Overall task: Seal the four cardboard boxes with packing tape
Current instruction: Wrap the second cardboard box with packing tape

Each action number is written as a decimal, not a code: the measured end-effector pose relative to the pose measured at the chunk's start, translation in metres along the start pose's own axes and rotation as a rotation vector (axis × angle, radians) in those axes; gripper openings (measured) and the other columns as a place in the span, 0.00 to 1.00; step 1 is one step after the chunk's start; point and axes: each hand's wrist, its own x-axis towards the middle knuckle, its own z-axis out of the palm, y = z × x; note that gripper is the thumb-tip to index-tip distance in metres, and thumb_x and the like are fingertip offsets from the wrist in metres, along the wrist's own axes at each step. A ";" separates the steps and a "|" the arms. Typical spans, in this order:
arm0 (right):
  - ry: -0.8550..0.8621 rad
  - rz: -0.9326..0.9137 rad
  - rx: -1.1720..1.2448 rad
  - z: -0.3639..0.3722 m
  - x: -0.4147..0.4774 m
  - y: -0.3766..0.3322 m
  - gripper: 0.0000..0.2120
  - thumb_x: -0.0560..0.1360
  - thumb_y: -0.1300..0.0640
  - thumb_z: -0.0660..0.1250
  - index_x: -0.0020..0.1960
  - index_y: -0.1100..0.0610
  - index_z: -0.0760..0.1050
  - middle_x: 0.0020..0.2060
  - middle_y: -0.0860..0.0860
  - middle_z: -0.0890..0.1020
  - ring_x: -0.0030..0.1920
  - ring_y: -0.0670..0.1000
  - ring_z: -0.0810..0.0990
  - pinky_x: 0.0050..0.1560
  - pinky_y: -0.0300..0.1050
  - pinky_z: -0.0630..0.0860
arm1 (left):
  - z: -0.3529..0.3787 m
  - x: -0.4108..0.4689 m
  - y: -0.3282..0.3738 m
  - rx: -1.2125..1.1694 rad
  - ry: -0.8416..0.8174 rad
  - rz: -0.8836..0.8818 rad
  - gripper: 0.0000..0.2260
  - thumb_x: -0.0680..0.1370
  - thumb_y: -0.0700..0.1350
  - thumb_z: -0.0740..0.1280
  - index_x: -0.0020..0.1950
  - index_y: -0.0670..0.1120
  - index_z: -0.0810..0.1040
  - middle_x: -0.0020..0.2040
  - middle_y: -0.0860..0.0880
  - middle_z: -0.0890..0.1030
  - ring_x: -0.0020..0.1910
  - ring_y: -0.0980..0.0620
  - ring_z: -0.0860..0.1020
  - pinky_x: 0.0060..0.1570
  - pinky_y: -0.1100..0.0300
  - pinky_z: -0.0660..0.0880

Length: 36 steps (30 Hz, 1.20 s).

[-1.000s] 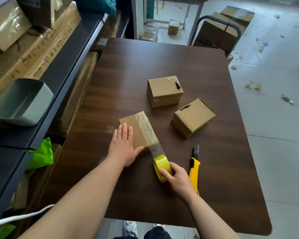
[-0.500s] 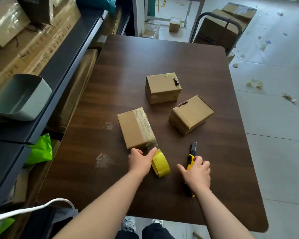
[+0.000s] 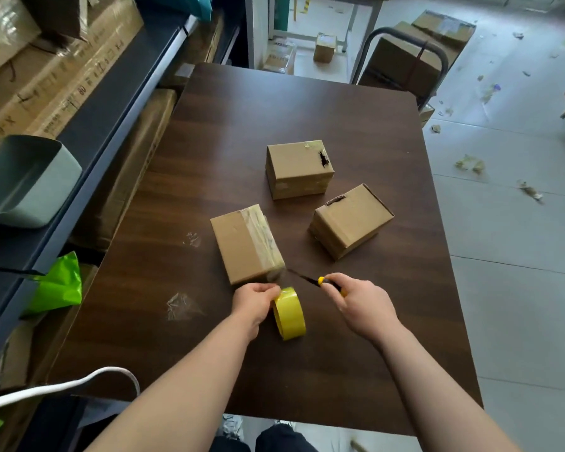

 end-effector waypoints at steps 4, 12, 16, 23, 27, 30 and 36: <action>0.011 -0.143 -0.269 0.001 0.018 -0.018 0.17 0.81 0.39 0.53 0.62 0.42 0.75 0.52 0.48 0.82 0.57 0.52 0.78 0.47 0.46 0.71 | 0.002 0.003 0.001 0.052 0.002 0.027 0.02 0.72 0.44 0.75 0.42 0.47 0.83 0.47 0.45 0.84 0.52 0.44 0.81 0.59 0.47 0.76; -0.079 -0.093 -0.526 0.019 0.043 -0.021 0.15 0.81 0.47 0.57 0.59 0.50 0.79 0.55 0.52 0.81 0.58 0.56 0.76 0.49 0.49 0.68 | -0.008 -0.021 0.025 0.260 0.081 0.135 0.01 0.74 0.43 0.72 0.44 0.47 0.83 0.45 0.49 0.82 0.47 0.52 0.78 0.46 0.59 0.71; -0.121 0.079 -0.369 0.034 0.044 0.009 0.15 0.81 0.44 0.56 0.61 0.48 0.75 0.57 0.52 0.79 0.60 0.56 0.74 0.52 0.49 0.70 | -0.013 -0.026 0.033 0.314 0.104 0.144 0.03 0.75 0.44 0.70 0.43 0.45 0.80 0.42 0.48 0.80 0.43 0.52 0.76 0.43 0.61 0.68; -0.051 0.242 -0.120 0.066 0.043 0.019 0.20 0.81 0.53 0.57 0.73 0.49 0.63 0.62 0.56 0.71 0.61 0.59 0.73 0.57 0.52 0.73 | -0.013 -0.027 0.037 0.372 0.120 0.088 0.06 0.75 0.45 0.71 0.41 0.45 0.78 0.39 0.51 0.76 0.41 0.52 0.75 0.44 0.60 0.69; 0.096 -0.044 0.250 0.059 0.052 -0.027 0.23 0.81 0.46 0.58 0.75 0.41 0.60 0.72 0.49 0.62 0.65 0.53 0.71 0.60 0.50 0.72 | -0.011 -0.028 0.038 0.333 0.135 0.082 0.11 0.74 0.44 0.71 0.54 0.40 0.81 0.49 0.46 0.81 0.53 0.47 0.78 0.48 0.59 0.71; -0.047 -0.106 0.237 0.063 0.064 -0.050 0.25 0.80 0.42 0.59 0.74 0.33 0.57 0.74 0.48 0.55 0.67 0.53 0.71 0.61 0.49 0.72 | -0.013 -0.026 0.035 0.317 0.146 0.053 0.16 0.74 0.45 0.72 0.59 0.41 0.80 0.54 0.45 0.82 0.55 0.46 0.79 0.49 0.58 0.74; -0.098 -0.043 0.288 0.067 0.074 -0.048 0.26 0.80 0.43 0.61 0.75 0.33 0.56 0.72 0.50 0.60 0.65 0.53 0.72 0.62 0.48 0.71 | -0.042 -0.030 0.030 0.393 0.268 -0.009 0.17 0.75 0.50 0.69 0.57 0.38 0.78 0.55 0.43 0.79 0.56 0.42 0.77 0.47 0.58 0.69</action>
